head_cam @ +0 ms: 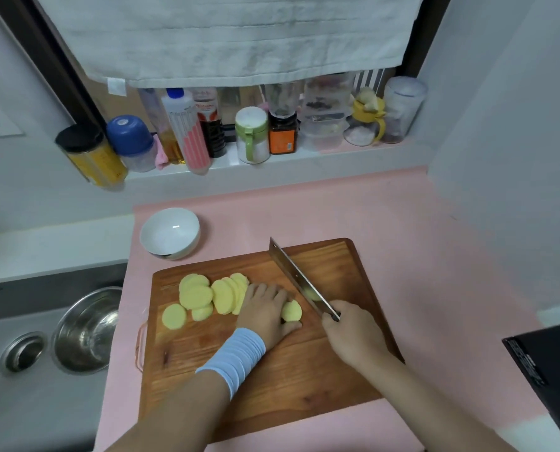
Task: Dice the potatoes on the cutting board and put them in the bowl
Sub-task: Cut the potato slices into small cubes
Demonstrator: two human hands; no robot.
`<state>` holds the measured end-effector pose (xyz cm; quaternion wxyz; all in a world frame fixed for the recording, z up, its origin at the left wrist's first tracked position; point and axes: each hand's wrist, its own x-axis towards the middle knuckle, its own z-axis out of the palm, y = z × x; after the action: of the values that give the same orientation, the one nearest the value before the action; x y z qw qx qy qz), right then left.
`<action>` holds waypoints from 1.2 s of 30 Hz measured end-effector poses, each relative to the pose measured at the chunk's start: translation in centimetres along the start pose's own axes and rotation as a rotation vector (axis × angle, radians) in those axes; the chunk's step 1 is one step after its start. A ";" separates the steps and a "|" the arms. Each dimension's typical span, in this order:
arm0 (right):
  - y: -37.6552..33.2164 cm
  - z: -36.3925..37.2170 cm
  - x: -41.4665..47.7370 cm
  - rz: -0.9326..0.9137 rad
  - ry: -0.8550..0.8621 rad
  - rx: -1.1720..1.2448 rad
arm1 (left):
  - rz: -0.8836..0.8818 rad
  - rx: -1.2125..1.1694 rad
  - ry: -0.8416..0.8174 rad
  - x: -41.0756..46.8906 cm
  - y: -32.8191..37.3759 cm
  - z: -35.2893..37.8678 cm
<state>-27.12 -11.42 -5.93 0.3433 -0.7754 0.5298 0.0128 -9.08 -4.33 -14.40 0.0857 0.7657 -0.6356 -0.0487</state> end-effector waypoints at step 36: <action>1.7 -1.0 0.3 -0.221 -0.021 -0.267 | 0.428 -0.293 0.183 1.5 -1.3 2.3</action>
<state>-28.71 -12.55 -6.19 0.2418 -0.8676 0.4312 0.0532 -8.00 -5.75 -16.86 0.2610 0.5947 -0.7587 -0.0515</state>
